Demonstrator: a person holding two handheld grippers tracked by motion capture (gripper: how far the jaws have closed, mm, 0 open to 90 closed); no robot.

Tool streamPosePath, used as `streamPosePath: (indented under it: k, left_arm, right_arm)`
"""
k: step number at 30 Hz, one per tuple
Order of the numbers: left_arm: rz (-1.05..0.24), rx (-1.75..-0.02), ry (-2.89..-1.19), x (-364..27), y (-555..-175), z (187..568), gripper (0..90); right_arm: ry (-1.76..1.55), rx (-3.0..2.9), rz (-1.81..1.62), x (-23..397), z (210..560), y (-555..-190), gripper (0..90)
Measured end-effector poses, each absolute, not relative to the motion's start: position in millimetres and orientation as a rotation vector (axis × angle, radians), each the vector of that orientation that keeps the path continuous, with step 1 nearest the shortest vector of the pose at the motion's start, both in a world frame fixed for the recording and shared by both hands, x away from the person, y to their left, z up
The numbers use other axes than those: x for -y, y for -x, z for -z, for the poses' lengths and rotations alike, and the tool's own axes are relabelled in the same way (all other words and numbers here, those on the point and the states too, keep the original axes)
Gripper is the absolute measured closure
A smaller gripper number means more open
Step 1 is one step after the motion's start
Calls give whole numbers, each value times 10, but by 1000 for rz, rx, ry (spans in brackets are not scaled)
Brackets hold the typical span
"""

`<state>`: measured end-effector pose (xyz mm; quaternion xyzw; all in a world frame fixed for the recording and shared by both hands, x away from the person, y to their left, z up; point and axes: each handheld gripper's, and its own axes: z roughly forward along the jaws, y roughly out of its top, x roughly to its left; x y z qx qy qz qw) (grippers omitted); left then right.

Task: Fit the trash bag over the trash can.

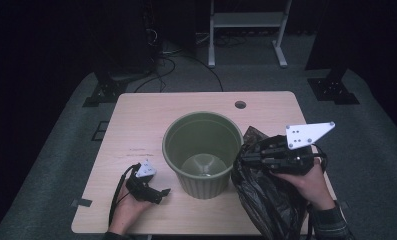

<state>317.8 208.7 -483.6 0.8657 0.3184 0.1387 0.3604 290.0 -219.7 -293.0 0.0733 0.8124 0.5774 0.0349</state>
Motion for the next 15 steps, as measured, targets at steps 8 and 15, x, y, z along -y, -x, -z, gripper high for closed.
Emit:
streamPosePath:
  k: [8, 15]
  left_arm:
    - [-358, -821, -2229, -2086, -3178, 4837, 0]
    - [-358, -819, -2230, -2086, -3178, 4837, 0]
  right_arm:
    - [-143, -2563, -1804, 1991, 2733, -3042, 878]
    - [-99, -2585, -1846, 1785, 2602, -3176, 878]
